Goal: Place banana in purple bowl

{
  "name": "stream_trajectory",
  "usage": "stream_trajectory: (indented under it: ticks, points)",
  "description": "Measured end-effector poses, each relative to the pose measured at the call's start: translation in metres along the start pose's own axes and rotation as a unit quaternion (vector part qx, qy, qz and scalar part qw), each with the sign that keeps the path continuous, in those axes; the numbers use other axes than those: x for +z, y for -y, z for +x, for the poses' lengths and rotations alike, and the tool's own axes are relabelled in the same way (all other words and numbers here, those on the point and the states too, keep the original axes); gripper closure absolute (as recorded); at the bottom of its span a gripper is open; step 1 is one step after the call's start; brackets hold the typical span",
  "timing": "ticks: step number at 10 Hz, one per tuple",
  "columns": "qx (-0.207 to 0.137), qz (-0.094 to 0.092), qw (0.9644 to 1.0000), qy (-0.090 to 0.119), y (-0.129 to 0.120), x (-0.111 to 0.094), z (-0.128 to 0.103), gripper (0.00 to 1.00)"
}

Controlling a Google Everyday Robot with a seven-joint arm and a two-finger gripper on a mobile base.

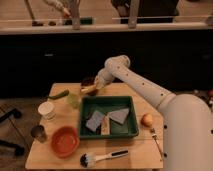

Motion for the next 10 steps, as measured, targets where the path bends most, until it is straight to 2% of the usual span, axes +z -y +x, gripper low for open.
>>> stream_trajectory:
  ticks: [2,6,10]
  points:
    - [0.001,0.003,1.0,0.0,0.005,0.006,-0.01,1.0]
    - [0.02,0.037,0.999,-0.014,0.02,0.007,0.005,1.0]
    - [0.034,0.048,0.9981,-0.019,0.035,0.021,0.009,1.0]
